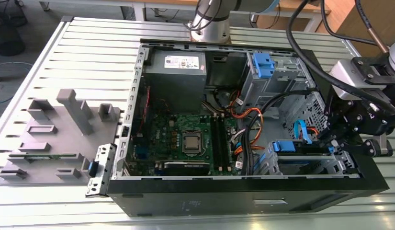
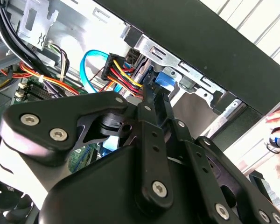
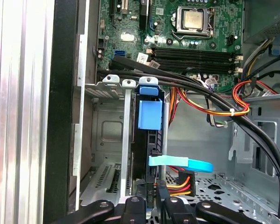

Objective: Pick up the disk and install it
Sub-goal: 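Insert the second disk wire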

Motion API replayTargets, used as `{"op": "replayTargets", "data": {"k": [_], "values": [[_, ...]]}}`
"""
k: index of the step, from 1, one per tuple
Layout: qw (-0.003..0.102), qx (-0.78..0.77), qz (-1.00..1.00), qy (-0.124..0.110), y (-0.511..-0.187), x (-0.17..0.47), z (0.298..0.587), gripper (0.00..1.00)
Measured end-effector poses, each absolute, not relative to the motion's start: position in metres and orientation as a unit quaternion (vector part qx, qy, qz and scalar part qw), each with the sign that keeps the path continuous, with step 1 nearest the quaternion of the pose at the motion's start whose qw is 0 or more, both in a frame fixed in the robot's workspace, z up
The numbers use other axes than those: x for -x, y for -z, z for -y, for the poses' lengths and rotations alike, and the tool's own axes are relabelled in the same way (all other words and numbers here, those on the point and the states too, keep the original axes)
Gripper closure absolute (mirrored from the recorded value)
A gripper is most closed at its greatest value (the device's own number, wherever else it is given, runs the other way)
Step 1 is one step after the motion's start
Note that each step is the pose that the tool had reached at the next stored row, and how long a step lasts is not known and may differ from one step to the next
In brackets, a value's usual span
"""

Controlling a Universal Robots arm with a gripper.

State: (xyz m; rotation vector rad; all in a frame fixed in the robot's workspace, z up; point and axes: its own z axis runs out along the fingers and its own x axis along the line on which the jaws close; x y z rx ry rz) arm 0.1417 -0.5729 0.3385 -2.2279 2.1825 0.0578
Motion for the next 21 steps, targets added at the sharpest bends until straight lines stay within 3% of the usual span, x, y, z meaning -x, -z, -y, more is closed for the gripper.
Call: {"op": "replayTargets", "data": {"k": [21], "values": [[0.008, 0.714, -0.700, -0.016, -0.3343, -0.1408, 0.5729, 0.78]]}}
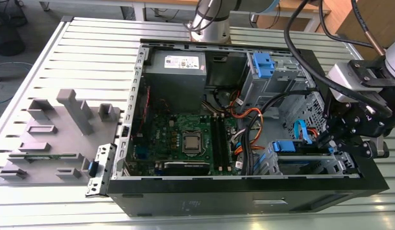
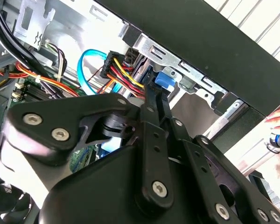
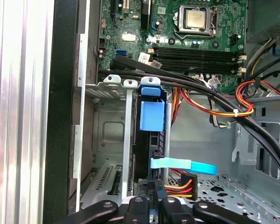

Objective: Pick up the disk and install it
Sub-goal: 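Insert the second disk wire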

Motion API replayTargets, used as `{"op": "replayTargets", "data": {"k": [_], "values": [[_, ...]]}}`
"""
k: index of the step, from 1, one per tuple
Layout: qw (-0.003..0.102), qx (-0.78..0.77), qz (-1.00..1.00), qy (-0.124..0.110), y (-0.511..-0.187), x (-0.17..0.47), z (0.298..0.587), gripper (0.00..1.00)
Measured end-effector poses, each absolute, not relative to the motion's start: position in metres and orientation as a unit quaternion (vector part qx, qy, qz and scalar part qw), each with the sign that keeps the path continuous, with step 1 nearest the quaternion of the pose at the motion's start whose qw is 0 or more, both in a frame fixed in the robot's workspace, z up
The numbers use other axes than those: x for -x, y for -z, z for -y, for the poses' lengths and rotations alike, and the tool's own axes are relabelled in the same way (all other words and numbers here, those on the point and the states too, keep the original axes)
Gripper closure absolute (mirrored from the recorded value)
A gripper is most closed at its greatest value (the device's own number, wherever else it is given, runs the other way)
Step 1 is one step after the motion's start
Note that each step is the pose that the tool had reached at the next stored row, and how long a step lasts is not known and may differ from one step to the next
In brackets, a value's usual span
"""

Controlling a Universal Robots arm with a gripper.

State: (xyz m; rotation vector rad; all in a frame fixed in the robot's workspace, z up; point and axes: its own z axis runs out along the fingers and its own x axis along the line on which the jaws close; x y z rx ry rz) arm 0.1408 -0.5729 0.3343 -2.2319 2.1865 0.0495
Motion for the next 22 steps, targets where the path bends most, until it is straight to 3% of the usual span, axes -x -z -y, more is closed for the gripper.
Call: {"op": "replayTargets", "data": {"k": [1, 22], "values": [[0.008, 0.714, -0.700, -0.016, -0.3342, -0.1408, 0.5729, 0.84], [0.008, 0.712, -0.702, -0.015, -0.3393, -0.1380, 0.5717, 0.84]]}}
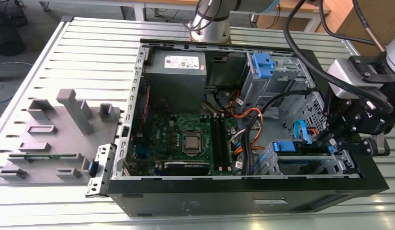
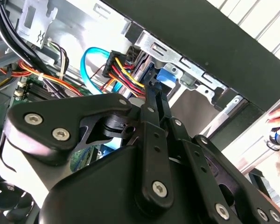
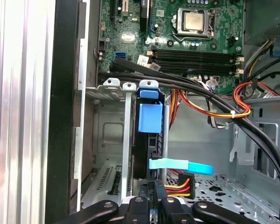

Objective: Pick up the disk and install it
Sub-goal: 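Insert the second disk wire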

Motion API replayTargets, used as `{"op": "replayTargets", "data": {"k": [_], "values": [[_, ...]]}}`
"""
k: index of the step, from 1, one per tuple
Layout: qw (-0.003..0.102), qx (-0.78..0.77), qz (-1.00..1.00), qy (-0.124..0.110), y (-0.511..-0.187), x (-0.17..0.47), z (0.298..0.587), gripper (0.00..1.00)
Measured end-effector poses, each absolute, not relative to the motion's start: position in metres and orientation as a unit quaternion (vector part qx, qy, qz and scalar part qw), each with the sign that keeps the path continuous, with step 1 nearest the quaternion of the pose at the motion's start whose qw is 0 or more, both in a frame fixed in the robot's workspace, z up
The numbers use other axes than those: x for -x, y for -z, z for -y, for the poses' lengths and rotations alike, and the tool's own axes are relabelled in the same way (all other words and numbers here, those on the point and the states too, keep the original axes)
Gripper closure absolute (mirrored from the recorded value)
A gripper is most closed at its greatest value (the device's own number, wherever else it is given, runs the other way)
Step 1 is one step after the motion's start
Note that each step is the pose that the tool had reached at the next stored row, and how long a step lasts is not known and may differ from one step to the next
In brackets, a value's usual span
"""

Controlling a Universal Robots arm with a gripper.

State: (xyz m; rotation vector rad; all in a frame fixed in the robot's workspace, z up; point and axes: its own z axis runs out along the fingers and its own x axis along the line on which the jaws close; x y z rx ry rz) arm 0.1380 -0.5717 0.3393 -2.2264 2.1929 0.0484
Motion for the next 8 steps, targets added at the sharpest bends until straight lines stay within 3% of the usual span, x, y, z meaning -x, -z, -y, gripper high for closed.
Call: {"op": "replayTargets", "data": {"k": [8], "values": [[0.008, 0.700, -0.714, -0.015, -0.3386, -0.1365, 0.5709, 0.84]]}}
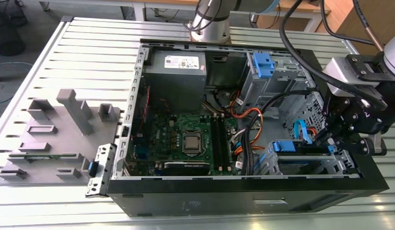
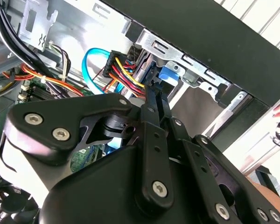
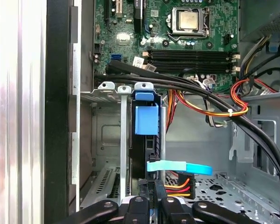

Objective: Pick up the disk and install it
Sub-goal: 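Insert the second disk wire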

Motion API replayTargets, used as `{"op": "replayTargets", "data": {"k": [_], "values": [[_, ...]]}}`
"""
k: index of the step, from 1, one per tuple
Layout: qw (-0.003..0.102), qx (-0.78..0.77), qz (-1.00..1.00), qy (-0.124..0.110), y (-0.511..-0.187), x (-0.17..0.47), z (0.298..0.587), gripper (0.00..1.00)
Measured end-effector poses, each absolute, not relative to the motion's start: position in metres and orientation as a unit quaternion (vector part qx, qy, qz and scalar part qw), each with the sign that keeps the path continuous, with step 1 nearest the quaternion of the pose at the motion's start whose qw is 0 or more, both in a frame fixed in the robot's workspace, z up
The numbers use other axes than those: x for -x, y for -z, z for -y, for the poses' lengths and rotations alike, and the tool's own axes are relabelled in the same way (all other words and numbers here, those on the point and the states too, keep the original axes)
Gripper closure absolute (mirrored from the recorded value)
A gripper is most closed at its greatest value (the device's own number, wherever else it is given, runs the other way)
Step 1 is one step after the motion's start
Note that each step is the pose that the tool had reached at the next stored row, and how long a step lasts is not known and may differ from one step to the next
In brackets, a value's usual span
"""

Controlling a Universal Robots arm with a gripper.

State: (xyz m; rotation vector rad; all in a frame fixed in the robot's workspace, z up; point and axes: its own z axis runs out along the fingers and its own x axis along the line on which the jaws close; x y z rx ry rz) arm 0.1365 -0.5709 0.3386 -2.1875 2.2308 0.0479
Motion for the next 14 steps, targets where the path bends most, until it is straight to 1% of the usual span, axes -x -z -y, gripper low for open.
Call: {"op": "replayTargets", "data": {"k": [14], "values": [[0.008, 0.700, -0.714, -0.015, -0.3380, -0.1331, 0.5681, 0.84]]}}
